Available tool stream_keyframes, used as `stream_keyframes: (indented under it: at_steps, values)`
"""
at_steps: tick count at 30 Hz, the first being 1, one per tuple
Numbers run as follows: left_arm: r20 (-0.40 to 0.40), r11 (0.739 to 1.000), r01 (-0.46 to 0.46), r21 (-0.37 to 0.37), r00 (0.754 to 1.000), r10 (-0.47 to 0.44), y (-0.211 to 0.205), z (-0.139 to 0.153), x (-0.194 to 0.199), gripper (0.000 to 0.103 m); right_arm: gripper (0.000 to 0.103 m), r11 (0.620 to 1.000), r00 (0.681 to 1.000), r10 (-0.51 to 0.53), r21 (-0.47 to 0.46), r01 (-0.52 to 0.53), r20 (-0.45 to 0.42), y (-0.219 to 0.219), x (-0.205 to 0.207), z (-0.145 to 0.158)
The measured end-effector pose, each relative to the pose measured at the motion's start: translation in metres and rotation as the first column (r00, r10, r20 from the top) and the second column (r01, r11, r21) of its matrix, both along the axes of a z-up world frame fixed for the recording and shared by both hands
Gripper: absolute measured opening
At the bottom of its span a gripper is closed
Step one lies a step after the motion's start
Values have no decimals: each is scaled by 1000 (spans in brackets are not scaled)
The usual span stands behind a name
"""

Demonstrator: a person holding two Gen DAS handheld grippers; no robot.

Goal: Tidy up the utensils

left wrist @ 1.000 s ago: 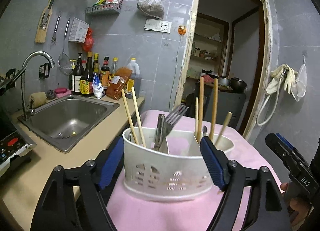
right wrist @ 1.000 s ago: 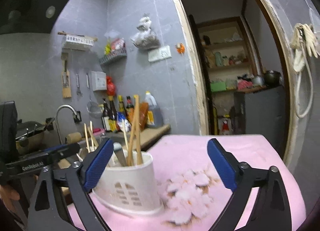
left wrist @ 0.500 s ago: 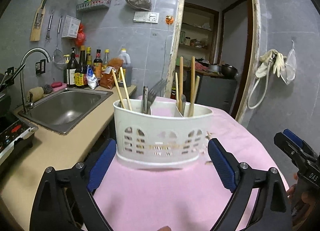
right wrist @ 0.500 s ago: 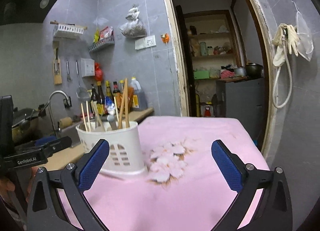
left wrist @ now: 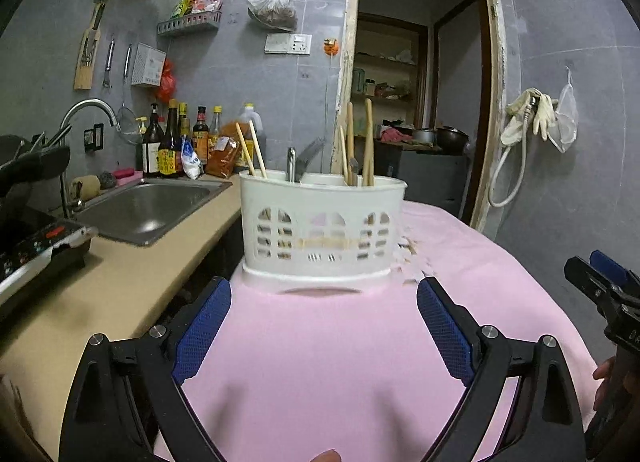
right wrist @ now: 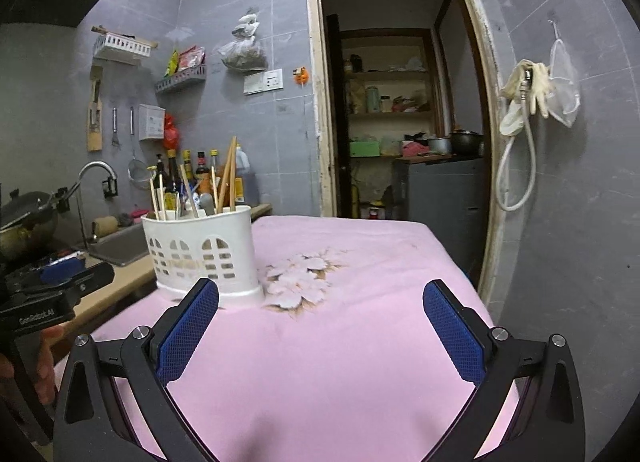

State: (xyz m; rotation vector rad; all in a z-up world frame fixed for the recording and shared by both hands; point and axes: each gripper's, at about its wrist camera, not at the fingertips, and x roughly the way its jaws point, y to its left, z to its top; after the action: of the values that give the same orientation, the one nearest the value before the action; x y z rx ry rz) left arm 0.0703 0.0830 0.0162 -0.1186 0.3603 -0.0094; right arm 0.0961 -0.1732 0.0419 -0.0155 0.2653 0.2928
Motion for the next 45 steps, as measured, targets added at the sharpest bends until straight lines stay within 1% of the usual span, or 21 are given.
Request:
stream_keyframes:
  at_steps: [7,13,27,45]
  values:
    - [11,1000,9,17,1000,-9,-9,-8,-17,91,103,1000,1000,-23,-3,23,-6,-4,-20,-6]
    - [27,999,8,31,1000,-9,-12,-6,-23,91,103,999,999,-30,12,30,-13,-8,-27,-10]
    - [32,1000,2,17,999,-2,-10,-5,-25,91,103,999,999,-33,21,33,-18,-10,-28,-11]
    - [32,1000,-1,27,999,0,-10,-5,-24,91,103,999,999,-39,28,39,-18,-12,-28,-11]
